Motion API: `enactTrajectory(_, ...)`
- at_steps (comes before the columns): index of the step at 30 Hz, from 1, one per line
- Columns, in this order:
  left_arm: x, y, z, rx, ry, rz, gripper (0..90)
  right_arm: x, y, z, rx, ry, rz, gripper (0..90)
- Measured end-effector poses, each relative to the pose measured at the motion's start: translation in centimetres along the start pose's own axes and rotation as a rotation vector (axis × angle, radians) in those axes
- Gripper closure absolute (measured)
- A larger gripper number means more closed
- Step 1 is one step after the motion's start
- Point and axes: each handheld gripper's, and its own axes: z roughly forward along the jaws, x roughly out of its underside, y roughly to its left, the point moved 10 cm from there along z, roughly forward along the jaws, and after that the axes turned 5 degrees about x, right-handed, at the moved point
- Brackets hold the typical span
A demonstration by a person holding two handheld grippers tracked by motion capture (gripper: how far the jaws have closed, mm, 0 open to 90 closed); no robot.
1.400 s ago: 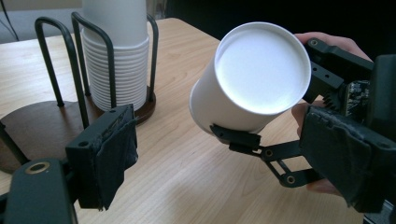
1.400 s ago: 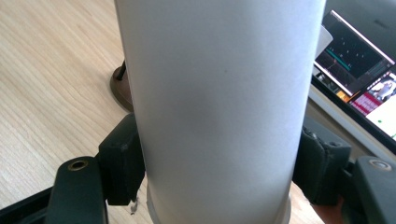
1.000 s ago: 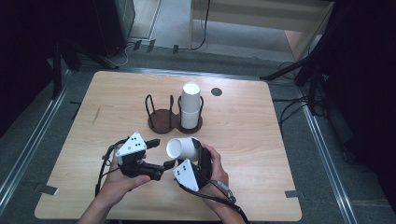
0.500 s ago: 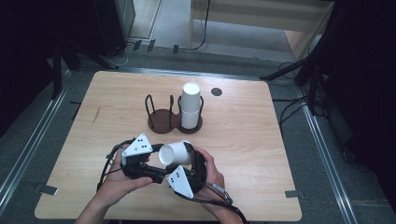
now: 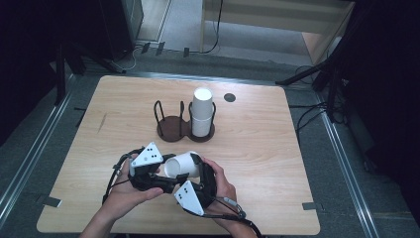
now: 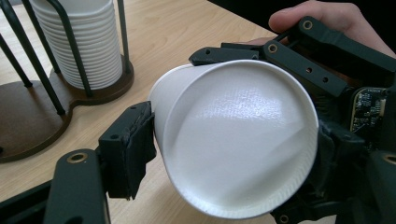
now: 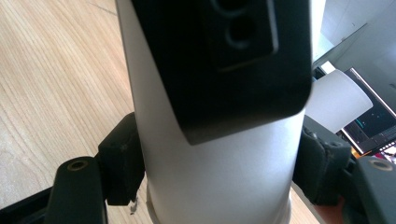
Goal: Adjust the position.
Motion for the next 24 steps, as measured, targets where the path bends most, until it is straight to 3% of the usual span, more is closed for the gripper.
enactTrajectory(9,-0.15,0.17,-0.24,-0.006,-0.011,-0.006,31.3,0.07,-0.16,0.02,-0.002,-0.003,0.004,26.6)
enactTrajectory(19,-0.26,0.2,-0.39,0.018,-0.029,-0.024,34.1,0.01,-0.28,-0.04,0.002,-0.008,0.009,20.4)
enactTrajectory(24,-0.21,0.52,-0.5,0.008,-0.037,-0.03,34.6,-0.16,-0.44,-0.17,0.002,-0.021,0.013,16.1)
